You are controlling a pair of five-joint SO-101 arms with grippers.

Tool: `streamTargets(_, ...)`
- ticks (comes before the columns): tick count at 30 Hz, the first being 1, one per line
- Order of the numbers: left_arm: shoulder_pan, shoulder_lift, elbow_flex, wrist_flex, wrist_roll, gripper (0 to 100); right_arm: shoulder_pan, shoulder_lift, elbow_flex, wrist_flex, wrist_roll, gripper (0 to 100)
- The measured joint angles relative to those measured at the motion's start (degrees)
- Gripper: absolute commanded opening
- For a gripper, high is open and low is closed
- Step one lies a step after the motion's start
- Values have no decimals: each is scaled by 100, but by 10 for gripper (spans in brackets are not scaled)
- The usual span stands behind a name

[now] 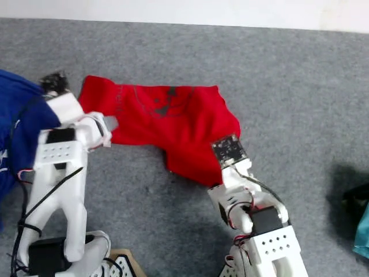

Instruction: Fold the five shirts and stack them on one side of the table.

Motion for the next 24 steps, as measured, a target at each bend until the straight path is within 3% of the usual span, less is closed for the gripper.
streamTargets(6,88,0,765,-563,484,180,-193,0,141,-79,0,177)
streamTargets(13,132,0,1363,-1582,519,166,-246,0,563,-360,0,177)
streamTargets(20,141,0,1389,-1714,519,166,-246,97,651,-651,0,177)
streamTargets(24,141,0,1389,-1714,519,166,-246,905,651,-1073,0,176)
